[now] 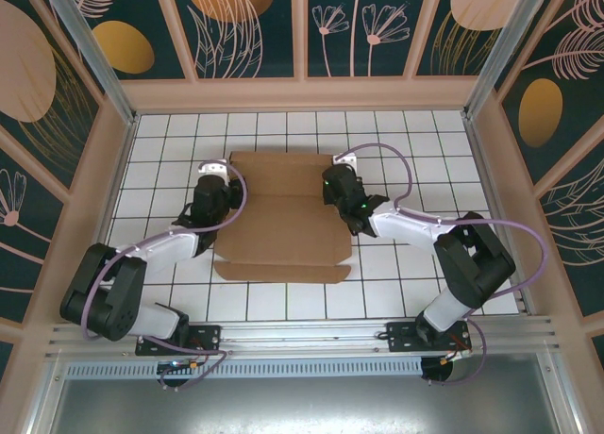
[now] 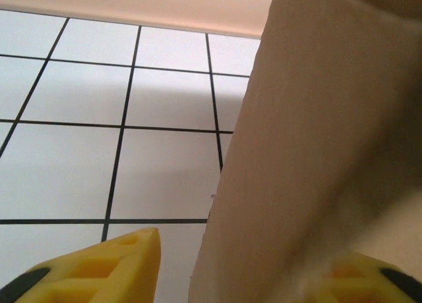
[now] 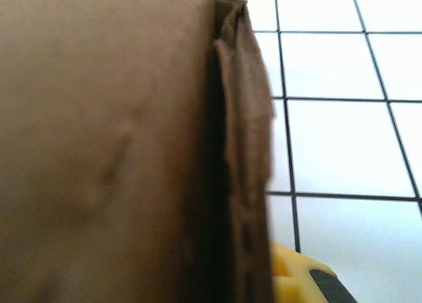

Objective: Fold the paper box

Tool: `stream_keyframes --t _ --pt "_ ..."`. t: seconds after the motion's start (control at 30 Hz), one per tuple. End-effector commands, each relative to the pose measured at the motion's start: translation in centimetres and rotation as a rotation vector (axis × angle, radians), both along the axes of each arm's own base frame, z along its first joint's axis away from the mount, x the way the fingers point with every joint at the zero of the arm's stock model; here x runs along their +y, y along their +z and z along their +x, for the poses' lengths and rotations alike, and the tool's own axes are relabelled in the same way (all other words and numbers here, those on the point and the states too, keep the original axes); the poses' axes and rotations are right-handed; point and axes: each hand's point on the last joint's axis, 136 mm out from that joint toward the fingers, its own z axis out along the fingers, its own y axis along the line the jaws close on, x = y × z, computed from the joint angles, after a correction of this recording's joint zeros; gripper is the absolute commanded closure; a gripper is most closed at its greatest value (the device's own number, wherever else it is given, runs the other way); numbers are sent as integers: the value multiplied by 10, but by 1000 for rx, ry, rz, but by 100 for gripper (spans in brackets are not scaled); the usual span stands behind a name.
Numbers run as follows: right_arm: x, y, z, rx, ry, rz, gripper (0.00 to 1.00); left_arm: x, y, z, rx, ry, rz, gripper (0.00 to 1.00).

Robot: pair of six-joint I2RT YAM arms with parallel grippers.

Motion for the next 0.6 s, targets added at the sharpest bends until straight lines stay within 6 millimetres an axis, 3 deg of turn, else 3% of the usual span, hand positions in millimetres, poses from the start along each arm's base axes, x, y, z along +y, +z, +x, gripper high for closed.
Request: stream_keyframes --t 0.0,0.3,0.47,0.53,0.57 --pt "-10 27 14 -144 -87 18 100 -2 37 1 -126 -5 -88 44" --pt "-18 20 16 -213 -100 -44 100 -17 60 -21 -128 -113 -184 42" --pt "-18 13 14 -253 -75 -55 100 -22 112 -50 -266 -202 -273 45" --pt "-18 10 13 -269 -64 -54 100 -11 127 -50 -302 -148 -293 44" --pt "-19 8 11 -276 -57 -53 100 -5 130 -46 -297 -105 -286 39"
